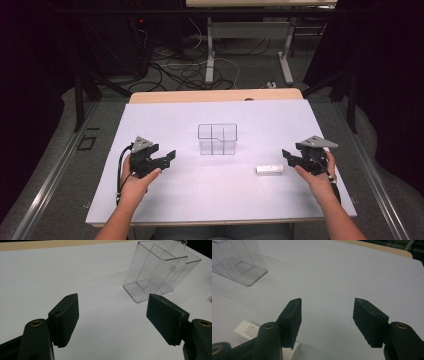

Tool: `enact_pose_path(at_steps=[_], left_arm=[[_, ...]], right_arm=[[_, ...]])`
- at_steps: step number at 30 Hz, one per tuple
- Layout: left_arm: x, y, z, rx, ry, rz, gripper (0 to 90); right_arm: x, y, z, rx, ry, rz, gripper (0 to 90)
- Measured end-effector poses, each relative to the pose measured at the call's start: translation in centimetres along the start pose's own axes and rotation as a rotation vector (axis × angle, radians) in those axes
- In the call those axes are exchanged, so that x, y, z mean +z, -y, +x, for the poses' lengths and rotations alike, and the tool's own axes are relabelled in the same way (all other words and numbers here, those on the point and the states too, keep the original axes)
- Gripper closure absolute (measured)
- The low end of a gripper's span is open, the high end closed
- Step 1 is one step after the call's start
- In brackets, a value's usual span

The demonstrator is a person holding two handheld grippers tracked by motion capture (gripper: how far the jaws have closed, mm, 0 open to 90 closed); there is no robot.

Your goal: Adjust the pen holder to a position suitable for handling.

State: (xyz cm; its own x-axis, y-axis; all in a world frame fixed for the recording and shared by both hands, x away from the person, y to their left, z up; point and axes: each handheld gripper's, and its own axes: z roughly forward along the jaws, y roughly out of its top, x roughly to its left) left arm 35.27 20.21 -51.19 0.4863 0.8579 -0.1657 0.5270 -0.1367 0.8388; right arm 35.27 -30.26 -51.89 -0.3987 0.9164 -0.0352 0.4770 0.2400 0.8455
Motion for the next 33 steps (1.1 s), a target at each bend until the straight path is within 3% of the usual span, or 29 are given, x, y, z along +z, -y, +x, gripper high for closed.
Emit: enact_pose_path(at_steps=[3, 6, 11, 15, 20, 23, 26, 33], left_arm=[[0.3, 0.2, 0.4, -0.012, -0.013, 0.001, 20.1], [0.4, 0.4, 0.9, -0.018, -0.032, 0.013, 16.2], [0.5, 0.5, 1.2, -0.060, -0.021, 0.025, 15.8], [0.6, 0.6, 0.9, -0.047, -0.012, 0.042, 14.4], [0.8, 0.5, 0.3, 0.005, -0.013, 0.034, 13.1], [1.0, 0.5, 0.1, 0.004, -0.008, 0.038, 14.2], [1.1, 0.5, 0.1, 0.018, -0.008, 0.045, 15.8], [1.1, 0.6, -0.1, 0.031, -0.009, 0.047, 16.0]], right_arm=[[0.1, 0.0, 0.0, -0.023, 0.016, 0.008, 37.2], [0.3, 0.1, 0.0, -0.014, 0.019, 0.014, 32.6], [0.4, 0.3, 0.3, -0.032, -0.003, 0.037, 30.1], [0.2, 0.1, 0.6, -0.061, -0.010, 0.044, 29.1], [0.0, -0.3, 1.5, -0.158, -0.015, 0.055, 28.8], [0.0, -0.5, 2.1, -0.225, -0.026, 0.048, 28.3], [0.0, -0.4, 2.8, -0.302, 0.010, 0.059, 24.7], [0.4, -0.1, 4.1, -0.385, 0.025, 0.068, 19.0]])
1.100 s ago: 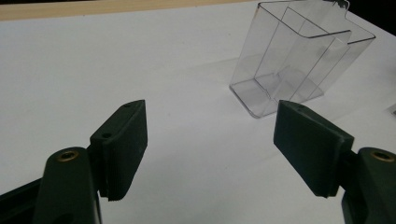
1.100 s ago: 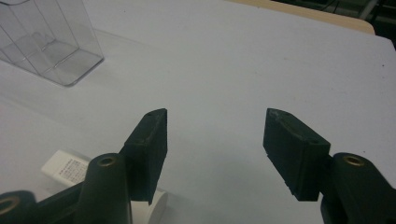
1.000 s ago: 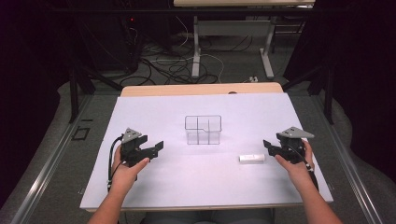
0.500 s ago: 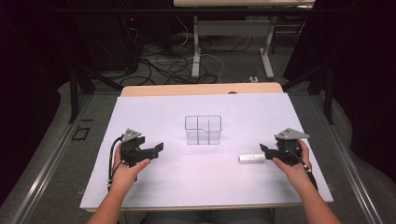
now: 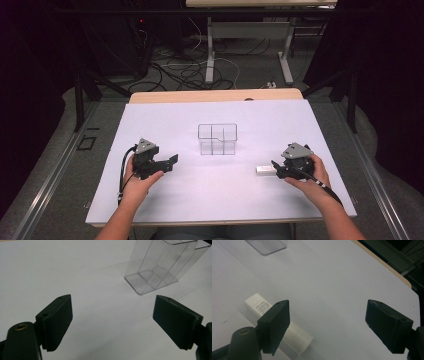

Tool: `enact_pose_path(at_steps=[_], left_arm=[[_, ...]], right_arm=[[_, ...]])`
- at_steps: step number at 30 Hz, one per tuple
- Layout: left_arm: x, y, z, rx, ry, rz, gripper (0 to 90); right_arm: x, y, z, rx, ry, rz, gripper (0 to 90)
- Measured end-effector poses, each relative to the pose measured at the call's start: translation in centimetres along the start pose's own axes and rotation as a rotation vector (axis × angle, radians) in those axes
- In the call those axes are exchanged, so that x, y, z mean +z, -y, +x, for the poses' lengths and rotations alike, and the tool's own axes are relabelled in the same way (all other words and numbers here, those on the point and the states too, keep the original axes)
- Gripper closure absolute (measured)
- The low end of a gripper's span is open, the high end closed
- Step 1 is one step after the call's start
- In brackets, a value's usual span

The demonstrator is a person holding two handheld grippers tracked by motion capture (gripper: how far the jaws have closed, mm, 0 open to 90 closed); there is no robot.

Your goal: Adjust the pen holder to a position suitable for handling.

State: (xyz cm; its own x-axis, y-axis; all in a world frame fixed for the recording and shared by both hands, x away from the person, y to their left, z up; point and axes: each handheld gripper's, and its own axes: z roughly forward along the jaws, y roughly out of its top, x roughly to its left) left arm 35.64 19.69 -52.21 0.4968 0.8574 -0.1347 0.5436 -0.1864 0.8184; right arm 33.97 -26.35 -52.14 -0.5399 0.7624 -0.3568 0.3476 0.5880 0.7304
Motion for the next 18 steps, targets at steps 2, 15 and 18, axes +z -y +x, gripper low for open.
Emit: enact_pose_path(at_steps=[2, 15, 18], left_arm=[[-0.02, 0.04, -0.01, -0.004, -0.002, -0.001, 16.1], [-0.06, 0.19, 0.20, 0.015, -0.012, 0.020, 16.4], [0.01, 0.21, 0.08, 0.016, -0.016, 0.015, 16.4]], right_arm=[[0.03, -0.10, 0.27, -0.023, -0.004, 0.000, 17.7], [0.16, -0.26, 0.43, -0.116, -0.080, 0.011, 30.1], [0.03, -0.61, 0.61, -0.156, -0.119, 0.001, 34.6]])
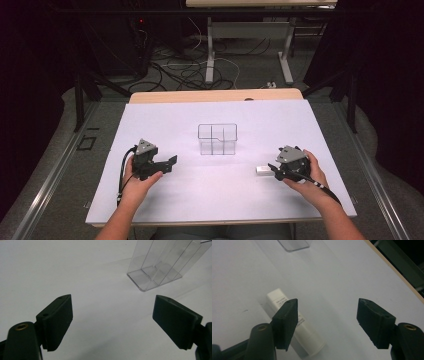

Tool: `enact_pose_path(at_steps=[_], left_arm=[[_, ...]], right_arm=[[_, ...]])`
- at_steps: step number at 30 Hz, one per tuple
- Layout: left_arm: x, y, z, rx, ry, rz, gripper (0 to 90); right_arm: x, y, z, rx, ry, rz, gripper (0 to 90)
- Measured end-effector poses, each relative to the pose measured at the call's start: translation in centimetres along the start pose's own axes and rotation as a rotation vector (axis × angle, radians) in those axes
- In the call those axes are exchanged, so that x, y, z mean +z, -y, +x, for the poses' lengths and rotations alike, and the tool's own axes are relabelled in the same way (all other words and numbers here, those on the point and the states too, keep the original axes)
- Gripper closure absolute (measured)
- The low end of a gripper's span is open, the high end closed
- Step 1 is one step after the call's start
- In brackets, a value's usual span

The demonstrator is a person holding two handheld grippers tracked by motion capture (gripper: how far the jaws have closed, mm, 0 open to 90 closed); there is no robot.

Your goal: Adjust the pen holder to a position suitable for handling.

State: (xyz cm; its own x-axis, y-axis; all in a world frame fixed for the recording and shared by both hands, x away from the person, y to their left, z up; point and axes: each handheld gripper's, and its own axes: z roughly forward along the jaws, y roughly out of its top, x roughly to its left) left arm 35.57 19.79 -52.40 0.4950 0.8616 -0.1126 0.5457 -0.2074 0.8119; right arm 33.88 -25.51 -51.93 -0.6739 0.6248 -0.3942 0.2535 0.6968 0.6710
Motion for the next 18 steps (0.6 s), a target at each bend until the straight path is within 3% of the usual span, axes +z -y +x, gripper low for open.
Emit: enact_pose_path(at_steps=[3, 4, 9, 18], left_arm=[[0.0, 0.0, 0.0, 0.003, -0.003, -0.002, 16.4], [0.0, 0.0, 0.0, 0.003, -0.003, -0.002, 16.4], [-0.1, 0.0, 0.1, -0.006, -0.005, -0.008, 16.4], [-0.1, 0.0, 0.1, -0.001, -0.002, 0.005, 16.4]], right_arm=[[-0.1, -0.4, 0.0, -0.034, -0.032, -0.017, 37.0], [-0.1, -0.5, 0.0, -0.036, -0.070, -0.010, 38.2], [0.5, -1.4, 0.0, -0.131, -0.141, 0.068, 38.4], [1.1, -3.5, 0.2, -0.235, -0.302, 0.163, 38.5]])
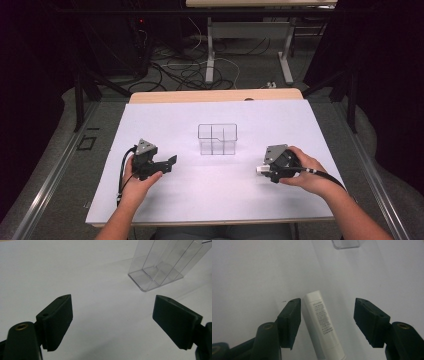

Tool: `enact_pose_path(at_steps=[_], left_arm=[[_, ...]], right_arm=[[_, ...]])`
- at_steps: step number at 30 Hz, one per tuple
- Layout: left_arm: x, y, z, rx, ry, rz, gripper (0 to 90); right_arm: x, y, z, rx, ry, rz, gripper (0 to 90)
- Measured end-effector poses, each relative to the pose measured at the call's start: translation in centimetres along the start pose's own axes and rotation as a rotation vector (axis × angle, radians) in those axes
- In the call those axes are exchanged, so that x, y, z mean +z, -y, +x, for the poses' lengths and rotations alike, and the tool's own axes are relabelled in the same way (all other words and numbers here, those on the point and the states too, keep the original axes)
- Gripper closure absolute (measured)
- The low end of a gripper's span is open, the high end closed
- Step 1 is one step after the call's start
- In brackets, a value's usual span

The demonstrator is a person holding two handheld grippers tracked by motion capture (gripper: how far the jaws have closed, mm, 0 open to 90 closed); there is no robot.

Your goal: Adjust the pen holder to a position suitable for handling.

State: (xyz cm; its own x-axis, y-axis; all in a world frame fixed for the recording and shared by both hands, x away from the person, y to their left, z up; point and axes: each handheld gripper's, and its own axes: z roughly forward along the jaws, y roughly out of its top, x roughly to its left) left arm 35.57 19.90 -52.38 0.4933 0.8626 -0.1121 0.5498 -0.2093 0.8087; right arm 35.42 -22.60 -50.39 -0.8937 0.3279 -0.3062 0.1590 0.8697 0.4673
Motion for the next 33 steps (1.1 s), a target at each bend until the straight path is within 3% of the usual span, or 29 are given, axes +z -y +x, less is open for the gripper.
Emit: enact_pose_path(at_steps=[4, 9, 14, 15, 23, 24, 33], left_arm=[[0.1, 0.0, 0.0, 0.001, 0.003, 0.002, 16.4], [0.3, 0.1, -0.1, -0.013, 0.005, -0.003, 16.5], [0.3, 0.1, -0.1, -0.002, 0.002, 0.004, 16.6], [0.3, 0.1, -0.1, -0.003, 0.003, 0.004, 16.6], [0.4, 0.1, -0.1, 0.000, 0.009, 0.007, 16.6], [0.4, 0.2, -0.1, -0.008, 0.011, 0.007, 16.6], [0.5, 0.1, -0.2, 0.000, 0.009, 0.007, 16.6]], right_arm=[[0.2, -0.5, -0.4, -0.058, -0.060, 0.051, 39.0], [0.7, -0.9, -1.0, -0.162, -0.086, 0.148, 43.1], [1.4, -1.1, -1.6, -0.204, -0.147, 0.204, 47.0], [1.6, -1.0, -1.5, -0.190, -0.159, 0.218, 48.1], [2.1, -1.0, -1.9, -0.236, -0.190, 0.297, 56.3], [2.3, -0.8, -1.9, -0.243, -0.179, 0.271, 57.1], [3.0, -0.8, -1.7, -0.267, -0.177, 0.284, 61.5]])
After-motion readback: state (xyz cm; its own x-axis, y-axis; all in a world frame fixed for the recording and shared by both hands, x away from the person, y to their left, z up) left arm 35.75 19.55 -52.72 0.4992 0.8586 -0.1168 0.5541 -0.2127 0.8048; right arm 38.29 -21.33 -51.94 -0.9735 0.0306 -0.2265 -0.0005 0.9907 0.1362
